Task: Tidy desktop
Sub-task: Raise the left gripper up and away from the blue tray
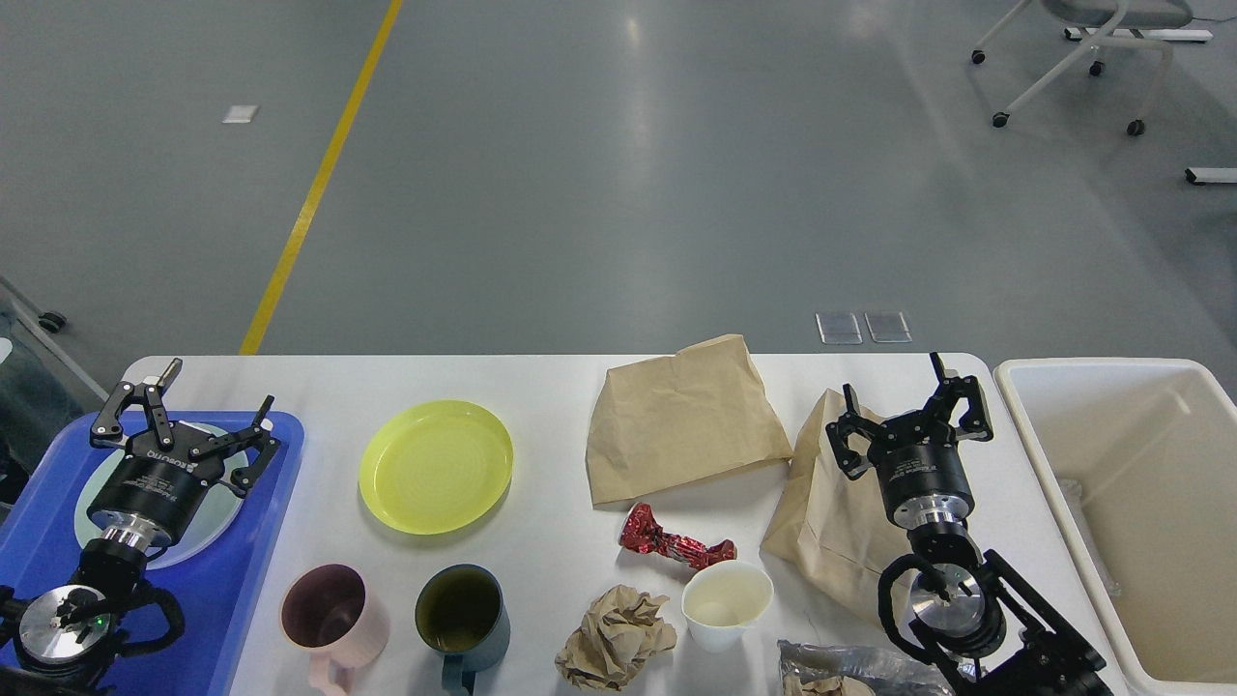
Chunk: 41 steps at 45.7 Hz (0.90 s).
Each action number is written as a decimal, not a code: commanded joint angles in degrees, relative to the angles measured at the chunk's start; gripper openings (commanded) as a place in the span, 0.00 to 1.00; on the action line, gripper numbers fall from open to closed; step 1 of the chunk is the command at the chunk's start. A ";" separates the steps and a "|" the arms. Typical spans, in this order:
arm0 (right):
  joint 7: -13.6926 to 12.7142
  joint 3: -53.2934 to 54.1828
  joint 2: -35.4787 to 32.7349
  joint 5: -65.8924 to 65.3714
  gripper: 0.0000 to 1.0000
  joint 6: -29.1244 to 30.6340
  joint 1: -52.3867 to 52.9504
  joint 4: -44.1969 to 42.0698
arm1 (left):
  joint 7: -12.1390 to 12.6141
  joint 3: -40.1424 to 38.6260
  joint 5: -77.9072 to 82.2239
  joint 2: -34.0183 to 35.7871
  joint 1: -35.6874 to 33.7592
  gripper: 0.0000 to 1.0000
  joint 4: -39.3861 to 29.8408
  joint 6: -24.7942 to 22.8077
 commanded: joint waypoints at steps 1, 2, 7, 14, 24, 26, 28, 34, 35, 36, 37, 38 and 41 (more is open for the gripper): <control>-0.05 0.00 -0.01 0.00 1.00 0.01 0.03 0.00 | -0.08 -0.07 0.00 0.09 0.00 0.97 0.00 -0.10; 0.04 0.00 -0.01 0.00 1.00 0.01 0.03 0.00 | -0.08 -0.07 0.00 0.18 0.00 0.97 0.00 -0.10; 0.04 0.00 -0.01 0.00 1.00 0.01 -0.06 0.00 | -0.35 -0.25 -0.09 0.71 0.00 0.97 0.00 -0.10; 0.04 0.00 0.08 0.00 1.00 0.01 0.03 0.00 | -0.26 0.01 0.18 1.85 -0.17 0.97 0.00 -0.01; -0.05 0.00 -0.01 0.00 1.00 0.01 0.03 0.00 | -0.26 2.30 0.53 4.75 -0.96 0.97 -0.79 1.48; 0.04 0.00 -0.01 0.00 1.00 0.01 0.03 0.00 | -0.17 2.56 0.70 5.80 -1.31 0.97 -0.87 2.88; -0.05 0.00 -0.01 0.00 1.00 0.01 0.03 0.00 | -0.26 3.44 0.79 7.03 -1.49 0.97 -1.84 3.85; 0.04 0.00 -0.01 0.00 1.00 0.01 -0.06 0.00 | -0.17 7.48 0.70 11.07 -1.84 0.97 -6.93 5.70; 0.04 0.00 -0.01 0.00 1.00 0.01 0.03 0.00 | -0.26 7.83 0.70 11.95 -1.84 0.97 -7.98 5.79; 0.04 0.00 -0.01 0.00 1.00 0.01 -0.06 0.00 | -0.26 8.36 0.79 13.00 -1.84 0.97 -9.12 5.88; 0.04 0.00 -0.01 0.00 1.00 0.01 0.03 0.00 | -0.26 8.62 0.79 14.23 -1.58 0.97 -10.18 5.96; 0.04 0.00 -0.01 0.00 1.00 0.01 -0.06 0.00 | -0.26 8.98 0.79 15.46 -1.58 0.97 -10.89 6.05; 0.04 0.00 -0.01 0.00 1.00 -0.08 -0.06 0.00 | -0.26 12.04 0.71 19.77 -1.93 0.97 -12.56 5.70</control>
